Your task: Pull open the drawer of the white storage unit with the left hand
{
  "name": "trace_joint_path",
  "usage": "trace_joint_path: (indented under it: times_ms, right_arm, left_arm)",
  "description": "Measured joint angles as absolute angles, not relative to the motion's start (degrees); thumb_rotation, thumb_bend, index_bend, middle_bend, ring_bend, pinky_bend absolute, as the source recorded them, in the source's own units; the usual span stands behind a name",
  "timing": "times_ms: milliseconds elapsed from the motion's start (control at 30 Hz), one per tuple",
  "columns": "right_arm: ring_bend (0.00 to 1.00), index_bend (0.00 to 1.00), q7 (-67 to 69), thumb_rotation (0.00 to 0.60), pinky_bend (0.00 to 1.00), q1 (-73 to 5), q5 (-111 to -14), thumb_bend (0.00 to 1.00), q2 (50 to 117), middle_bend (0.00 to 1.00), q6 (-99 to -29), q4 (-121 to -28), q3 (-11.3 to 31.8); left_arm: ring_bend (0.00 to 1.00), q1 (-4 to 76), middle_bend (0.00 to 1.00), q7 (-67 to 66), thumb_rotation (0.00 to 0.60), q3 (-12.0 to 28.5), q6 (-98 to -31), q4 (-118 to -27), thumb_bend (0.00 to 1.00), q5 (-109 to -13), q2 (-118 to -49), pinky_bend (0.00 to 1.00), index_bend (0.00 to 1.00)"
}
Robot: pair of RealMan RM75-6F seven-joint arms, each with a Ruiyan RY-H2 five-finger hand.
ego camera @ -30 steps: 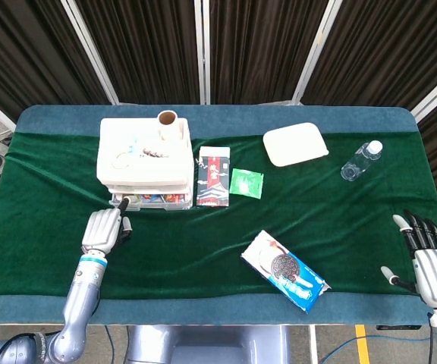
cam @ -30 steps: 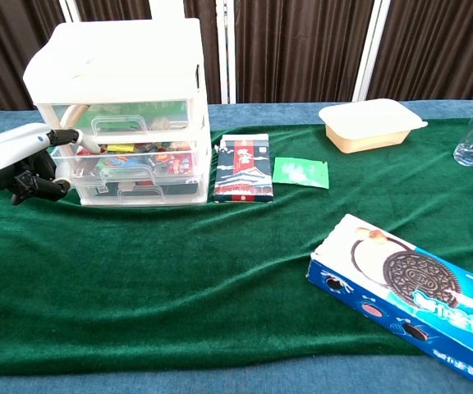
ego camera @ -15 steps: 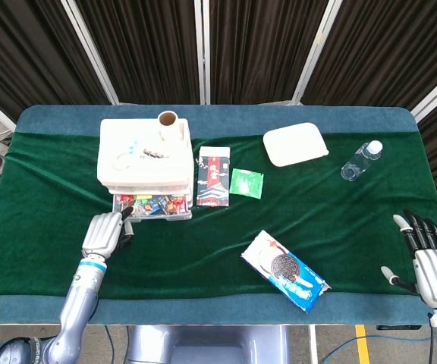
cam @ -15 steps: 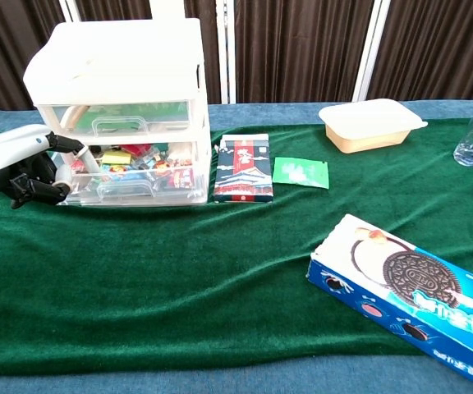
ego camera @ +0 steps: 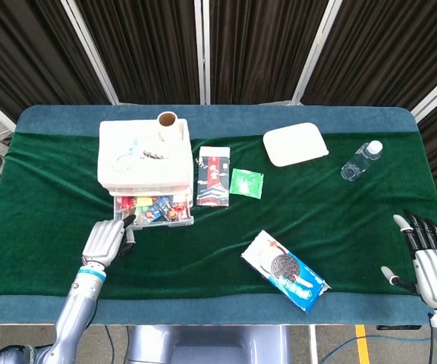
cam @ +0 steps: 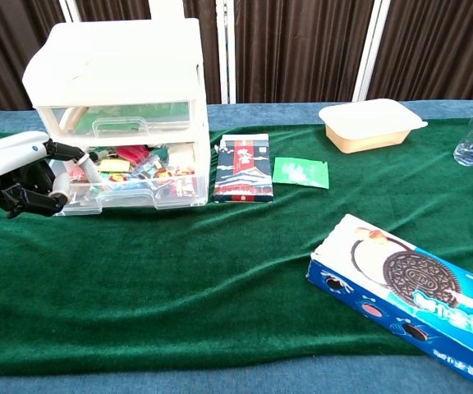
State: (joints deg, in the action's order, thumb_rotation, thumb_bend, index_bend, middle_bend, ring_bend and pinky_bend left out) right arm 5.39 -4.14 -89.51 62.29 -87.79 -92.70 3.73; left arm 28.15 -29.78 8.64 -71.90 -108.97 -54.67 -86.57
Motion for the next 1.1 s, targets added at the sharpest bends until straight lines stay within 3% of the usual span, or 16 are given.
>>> trace_joint_path:
  times_ms: [533,767,867,1000,1100]
  right_arm:
    - [0.0,0.07,5.4,0.6,0.05,-4.1,-89.7,0.08,62.3,0.0,-88.0,-92.7,3.7]
    - [0.0,0.06,5.4,0.6,0.05,-4.1,-89.8,0.08,62.3,0.0,-88.0,-92.7,3.6]
    - [0.0,0.06,5.4,0.6,0.05,-4.1,-89.7,0.08,62.3,0.0,-88.0,-92.7,3.7]
    - [0.0,0.06,5.3,0.6,0.05,-4.1,-89.7,0.08,62.3,0.0,-87.9,-92.7,3.6]
    - [0.0,0.06,5.2,0.6,0.05,-4.2,-89.7,0.08,62.4,0.0,-87.8,-92.6,3.6]
  left_arm:
    - [0.82,27.8,0.95,-28.3,0.6,6.8,-71.9,-110.1,0.87,-57.0,-85.7,0.75,0.46]
    - [0.82,27.5,0.95,-27.1,0.6,6.9,-72.7,-109.5,0.88,-58.2,-86.0,0.75,0.35]
    - [0.82,27.3,0.95,-26.5,0.6,6.9,-72.9,-109.2,0.87,-58.9,-86.1,0.75,0.24]
    - [0.82,27.0,0.95,-25.7,0.6,6.8,-73.6,-108.9,0.71,-60.5,-86.0,0.75,0.08]
    - [0.82,26.5,0.95,-25.2,0.6,6.6,-74.6,-108.8,0.56,-62.3,-85.8,0.75,0.05]
